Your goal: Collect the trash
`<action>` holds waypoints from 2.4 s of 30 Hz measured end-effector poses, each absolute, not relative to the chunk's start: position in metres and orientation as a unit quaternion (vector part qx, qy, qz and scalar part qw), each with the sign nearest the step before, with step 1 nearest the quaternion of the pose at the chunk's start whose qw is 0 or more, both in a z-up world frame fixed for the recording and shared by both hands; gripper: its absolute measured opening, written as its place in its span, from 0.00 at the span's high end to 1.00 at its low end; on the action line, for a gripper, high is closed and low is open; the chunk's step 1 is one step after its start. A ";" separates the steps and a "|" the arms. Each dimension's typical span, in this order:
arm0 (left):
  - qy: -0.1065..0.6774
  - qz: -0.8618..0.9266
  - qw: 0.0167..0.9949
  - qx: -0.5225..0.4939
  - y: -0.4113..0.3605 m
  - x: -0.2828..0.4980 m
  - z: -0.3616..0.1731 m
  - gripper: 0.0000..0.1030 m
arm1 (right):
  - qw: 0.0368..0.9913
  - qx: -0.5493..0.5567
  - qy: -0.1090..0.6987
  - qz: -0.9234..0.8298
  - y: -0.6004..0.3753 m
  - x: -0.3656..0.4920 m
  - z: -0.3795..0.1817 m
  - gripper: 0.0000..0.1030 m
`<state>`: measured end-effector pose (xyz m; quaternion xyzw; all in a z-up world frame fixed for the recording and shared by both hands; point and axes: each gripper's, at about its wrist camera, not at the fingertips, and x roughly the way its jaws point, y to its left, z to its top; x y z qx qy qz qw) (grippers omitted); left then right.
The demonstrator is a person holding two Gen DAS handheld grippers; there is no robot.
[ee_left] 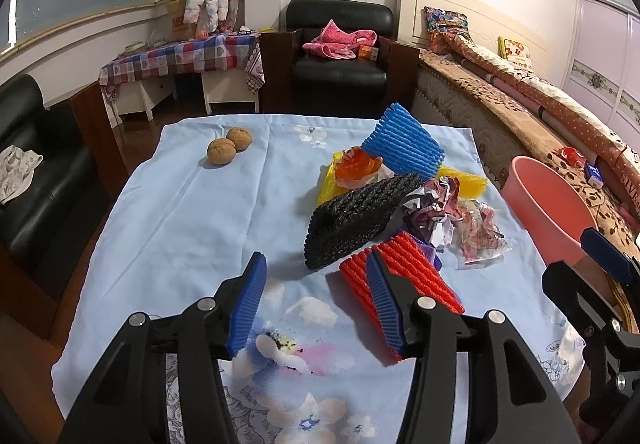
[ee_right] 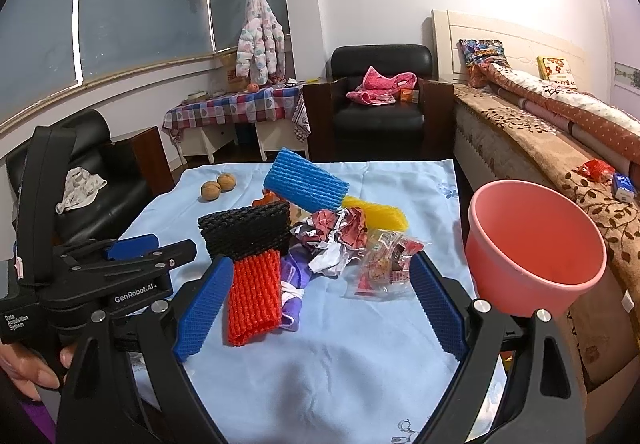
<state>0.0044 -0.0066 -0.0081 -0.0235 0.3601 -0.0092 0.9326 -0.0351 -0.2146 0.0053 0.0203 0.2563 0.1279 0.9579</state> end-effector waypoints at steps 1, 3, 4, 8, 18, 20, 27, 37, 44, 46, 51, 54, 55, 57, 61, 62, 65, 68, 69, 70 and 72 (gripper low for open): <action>0.360 -0.009 0.932 -0.024 -0.006 0.004 -0.009 0.50 | 0.957 0.021 0.258 0.129 -0.215 -0.035 0.004 0.16; 0.361 -0.009 0.932 -0.024 -0.006 0.005 -0.009 0.49 | 0.956 0.020 0.262 0.132 -0.214 -0.034 0.003 0.17; 0.362 -0.010 0.932 -0.025 -0.006 0.005 -0.010 0.49 | 0.955 0.021 0.263 0.133 -0.213 -0.033 0.003 0.17; 0.366 -0.011 0.930 -0.027 -0.005 0.006 -0.012 0.46 | 0.956 0.021 0.262 0.134 -0.213 -0.035 0.003 0.17; 0.368 -0.013 0.929 -0.028 -0.005 0.007 -0.013 0.45 | 0.955 0.022 0.265 0.132 -0.214 -0.034 0.002 0.17; 0.368 -0.013 0.929 -0.027 -0.005 0.007 -0.013 0.45 | 0.955 0.022 0.266 0.132 -0.214 -0.034 0.002 0.17; 0.369 -0.014 0.929 -0.028 -0.005 0.006 -0.013 0.44 | 0.954 0.023 0.270 0.132 -0.214 -0.032 0.000 0.17; 0.369 -0.014 0.929 -0.028 -0.005 0.006 -0.013 0.44 | 0.951 0.029 0.273 0.140 -0.214 -0.029 -0.003 0.17; 0.375 -0.016 0.927 -0.030 -0.006 0.007 -0.017 0.44 | 0.947 0.038 0.283 0.147 -0.215 -0.026 -0.006 0.17; 0.376 -0.017 0.926 -0.030 -0.006 0.008 -0.018 0.44 | 0.946 0.040 0.286 0.148 -0.215 -0.025 -0.007 0.17; 0.375 -0.019 0.926 -0.035 -0.004 0.009 -0.018 0.44 | 0.943 0.043 0.295 0.149 -0.214 -0.022 -0.010 0.17; 0.370 -0.025 0.928 -0.039 0.001 0.011 -0.015 0.44 | 0.941 0.044 0.300 0.151 -0.213 -0.020 -0.012 0.17; 0.370 -0.029 0.928 -0.042 0.003 0.011 -0.013 0.44 | 0.940 0.044 0.302 0.153 -0.213 -0.019 -0.013 0.17; 0.368 -0.038 0.928 -0.049 0.009 0.013 -0.011 0.43 | 0.938 0.046 0.306 0.157 -0.213 -0.019 -0.014 0.17; 0.361 -0.046 0.930 -0.047 0.014 0.013 -0.006 0.43 | 0.936 0.050 0.311 0.160 -0.213 -0.016 -0.016 0.17; 0.360 -0.049 0.930 -0.047 0.014 0.014 -0.005 0.43 | 0.935 0.050 0.312 0.163 -0.213 -0.016 -0.017 0.17; 0.360 -0.055 0.930 -0.044 0.015 0.017 -0.004 0.43 | 0.932 0.045 0.319 0.168 -0.210 -0.015 -0.018 0.17; 0.366 -0.060 0.928 -0.041 0.016 0.022 -0.006 0.43 | 0.929 0.044 0.323 0.177 -0.208 -0.013 -0.019 0.17; 0.367 -0.062 0.927 -0.041 0.016 0.023 -0.006 0.43 | 0.927 0.043 0.325 0.181 -0.208 -0.012 -0.019 0.17; 0.369 -0.065 0.926 -0.040 0.016 0.025 -0.007 0.43 | 0.926 0.042 0.327 0.184 -0.207 -0.011 -0.020 0.17; 0.372 -0.068 0.925 -0.035 0.015 0.028 -0.009 0.43 | 0.922 0.042 0.333 0.193 -0.205 -0.009 -0.022 0.17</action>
